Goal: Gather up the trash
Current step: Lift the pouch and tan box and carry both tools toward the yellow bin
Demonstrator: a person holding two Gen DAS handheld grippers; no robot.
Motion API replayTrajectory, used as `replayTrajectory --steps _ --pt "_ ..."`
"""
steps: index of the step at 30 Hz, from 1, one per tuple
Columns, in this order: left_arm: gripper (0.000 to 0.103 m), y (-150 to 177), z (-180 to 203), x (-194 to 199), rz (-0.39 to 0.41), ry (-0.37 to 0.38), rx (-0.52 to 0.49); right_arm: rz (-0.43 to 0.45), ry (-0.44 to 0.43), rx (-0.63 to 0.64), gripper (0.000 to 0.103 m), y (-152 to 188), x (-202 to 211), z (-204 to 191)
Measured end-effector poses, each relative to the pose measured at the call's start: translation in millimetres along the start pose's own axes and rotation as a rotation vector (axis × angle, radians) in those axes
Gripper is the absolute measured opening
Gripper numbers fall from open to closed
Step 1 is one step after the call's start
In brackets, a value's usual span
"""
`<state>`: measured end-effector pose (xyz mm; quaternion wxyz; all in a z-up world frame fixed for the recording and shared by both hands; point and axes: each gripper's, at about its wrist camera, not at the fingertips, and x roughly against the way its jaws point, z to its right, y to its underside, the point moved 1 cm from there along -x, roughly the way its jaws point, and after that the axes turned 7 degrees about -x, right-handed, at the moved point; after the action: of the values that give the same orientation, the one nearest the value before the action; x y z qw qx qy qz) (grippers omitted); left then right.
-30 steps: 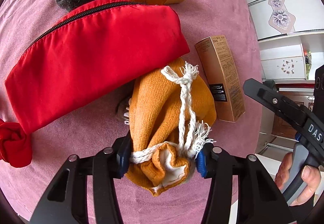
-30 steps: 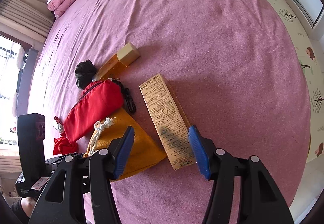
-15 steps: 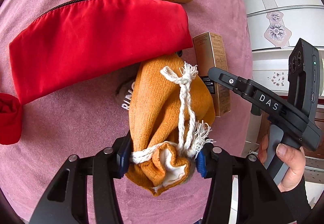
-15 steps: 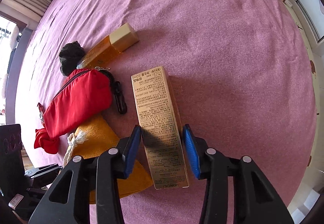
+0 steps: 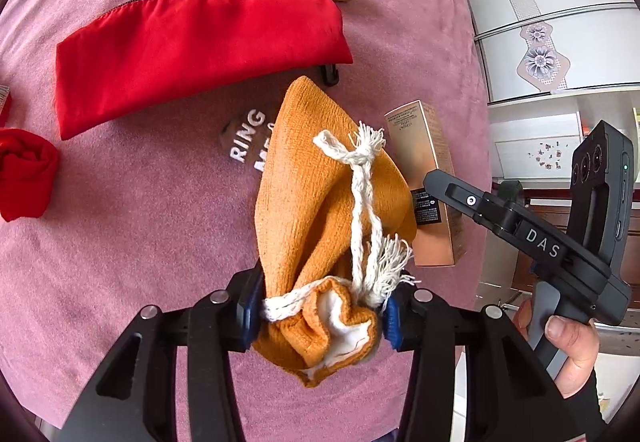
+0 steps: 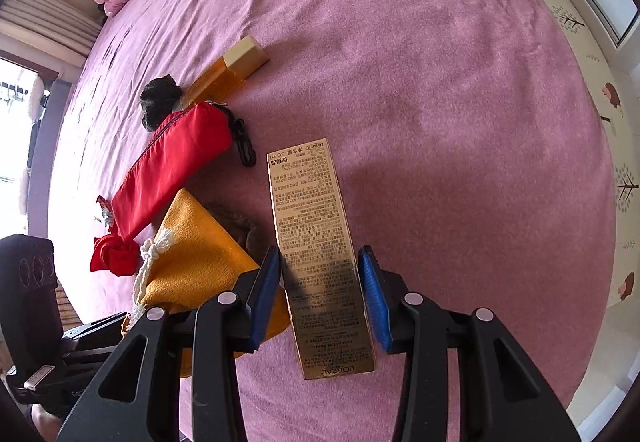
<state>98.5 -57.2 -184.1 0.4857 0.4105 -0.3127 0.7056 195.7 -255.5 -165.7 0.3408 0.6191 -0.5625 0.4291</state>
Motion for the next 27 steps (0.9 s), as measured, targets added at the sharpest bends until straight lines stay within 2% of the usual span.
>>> replayTrajectory --steps 7,12,19,27 --pt "0.046 33.7 17.2 15.0 0.006 0.042 0.005 0.007 -0.069 -0.099 0.039 38.7 29.3 27.3" --pt "0.046 50.7 44.1 21.6 0.012 0.055 -0.019 0.04 -0.094 -0.143 0.039 62.2 57.9 49.8" --pt "0.046 51.6 107.5 21.5 0.032 0.066 -0.109 0.126 -0.106 -0.198 0.039 79.5 105.1 93.9" --pt "0.046 42.5 199.4 5.7 0.028 0.079 -0.255 0.25 -0.114 -0.306 0.039 88.5 163.7 171.6"
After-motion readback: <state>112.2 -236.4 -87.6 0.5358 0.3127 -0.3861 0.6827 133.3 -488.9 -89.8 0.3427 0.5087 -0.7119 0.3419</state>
